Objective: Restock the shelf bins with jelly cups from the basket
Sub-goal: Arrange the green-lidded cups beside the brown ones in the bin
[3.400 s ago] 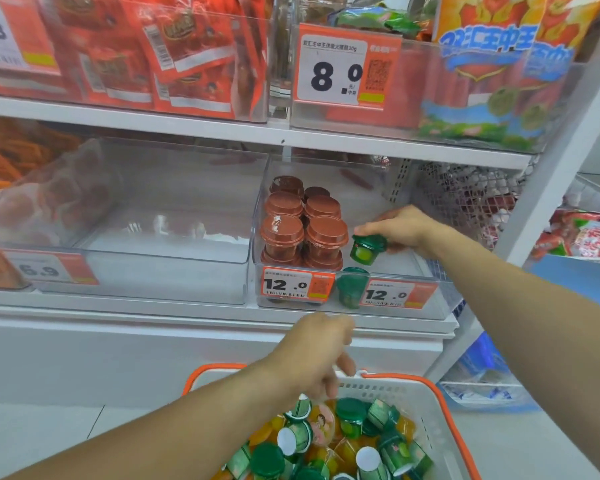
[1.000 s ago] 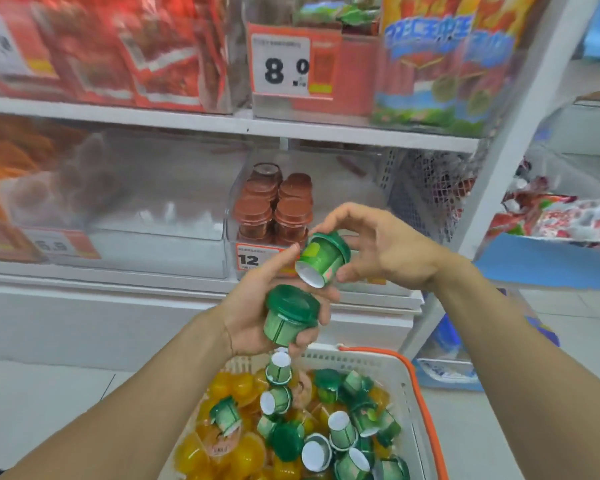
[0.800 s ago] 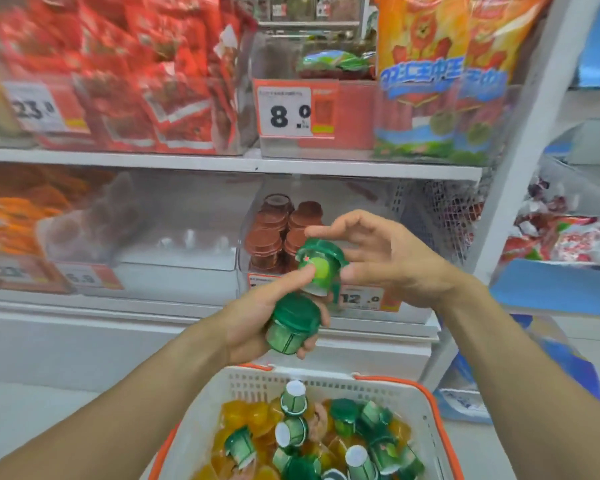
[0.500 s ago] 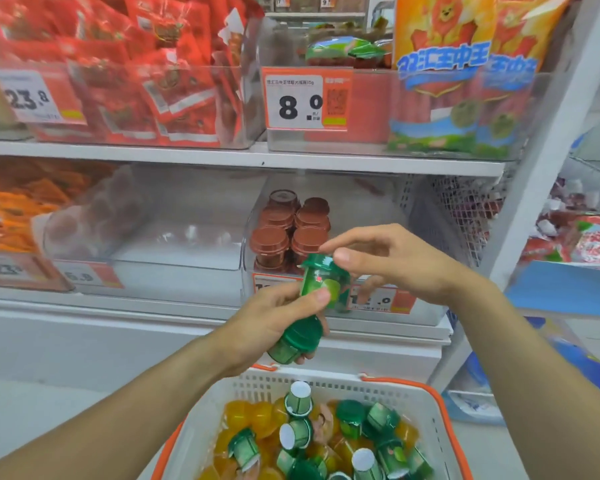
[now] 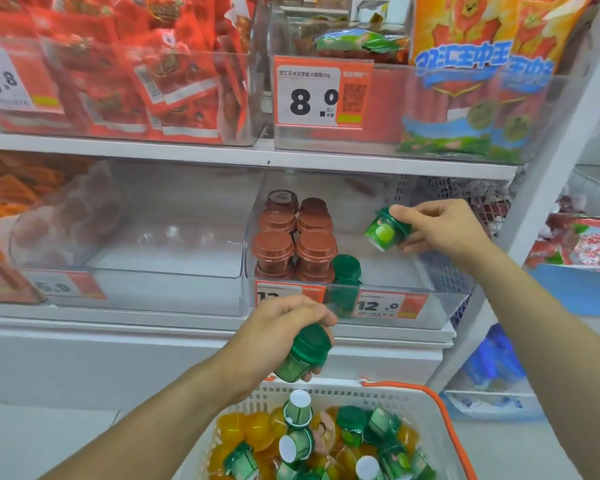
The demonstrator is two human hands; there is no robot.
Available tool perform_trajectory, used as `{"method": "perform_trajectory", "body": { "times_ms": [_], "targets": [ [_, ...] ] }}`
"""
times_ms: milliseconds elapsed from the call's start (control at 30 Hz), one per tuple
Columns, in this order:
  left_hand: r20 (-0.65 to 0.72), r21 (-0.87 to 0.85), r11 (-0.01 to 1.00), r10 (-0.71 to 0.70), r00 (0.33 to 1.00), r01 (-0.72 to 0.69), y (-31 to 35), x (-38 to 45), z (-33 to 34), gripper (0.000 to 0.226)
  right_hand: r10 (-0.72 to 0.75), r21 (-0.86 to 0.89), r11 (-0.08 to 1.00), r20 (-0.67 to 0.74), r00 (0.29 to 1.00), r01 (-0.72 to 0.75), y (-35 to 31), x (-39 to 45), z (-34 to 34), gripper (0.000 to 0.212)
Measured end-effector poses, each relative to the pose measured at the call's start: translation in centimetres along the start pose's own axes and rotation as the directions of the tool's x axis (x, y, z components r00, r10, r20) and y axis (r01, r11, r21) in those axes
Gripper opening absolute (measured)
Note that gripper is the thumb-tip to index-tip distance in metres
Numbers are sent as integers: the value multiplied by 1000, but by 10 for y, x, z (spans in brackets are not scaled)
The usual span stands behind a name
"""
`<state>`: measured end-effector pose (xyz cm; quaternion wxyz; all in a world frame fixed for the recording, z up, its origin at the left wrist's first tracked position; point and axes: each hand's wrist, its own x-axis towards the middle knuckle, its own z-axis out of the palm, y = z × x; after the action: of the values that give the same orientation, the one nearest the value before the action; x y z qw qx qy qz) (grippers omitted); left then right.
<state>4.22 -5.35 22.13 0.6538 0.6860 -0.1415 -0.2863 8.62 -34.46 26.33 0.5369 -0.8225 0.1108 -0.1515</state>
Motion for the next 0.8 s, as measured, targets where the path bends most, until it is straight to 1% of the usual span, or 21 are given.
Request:
{"method": "perform_trajectory", "body": {
  "times_ms": [67, 133, 200, 233, 300, 333, 400, 467, 567, 733, 800],
  "targets": [
    [-10, 39, 999, -27, 1000, 27, -3, -2, -4, 23, -1, -127, 992, -74, 997, -8, 10, 19, 9, 33],
    [-31, 56, 997, -54, 998, 55, -6, -2, -10, 25, -21, -296, 955, -98, 995, -9, 17, 39, 23, 37],
    [-40, 47, 996, -72, 997, 74, -8, -3, -14, 27, -7, -409, 912, -69, 998, -21, 21, 60, 39, 47],
    [-39, 39, 996, -79, 996, 81, -8, -2, -16, 27, 13, -493, 870, -24, 1000, -23, 23, 69, 46, 50],
    [-30, 20, 995, -94, 995, 95, -8, -2, -17, 26, 49, -621, 784, 59, 997, -2, 28, 80, 58, 50],
    [-24, 12, 995, -101, 995, 101, -8, -1, -18, 26, 67, -635, 773, 84, 994, 2, 33, 83, 63, 46],
    [-18, 3, 993, -118, 993, 118, -9, 0, -18, 25, 92, -598, 801, 103, 990, -12, 48, 86, 69, 42],
    [-11, 4, 992, -130, 991, 130, -11, 1, -19, 25, 80, -551, 835, 82, 993, -22, 60, 85, 73, 44],
    [1, 20, 990, -142, 990, 142, -15, 3, -18, 25, 63, -521, 853, 94, 994, -5, 67, 83, 76, 45],
    [3, 11, 988, -151, 989, 151, -17, 6, -14, 24, 122, -347, 935, 120, 985, -73, 70, 81, 79, 32],
    [2, -6, 987, -159, 987, 159, -17, 7, -13, 24, 129, -341, 937, 150, 980, -71, 69, 79, 79, 29]
  ]
}}
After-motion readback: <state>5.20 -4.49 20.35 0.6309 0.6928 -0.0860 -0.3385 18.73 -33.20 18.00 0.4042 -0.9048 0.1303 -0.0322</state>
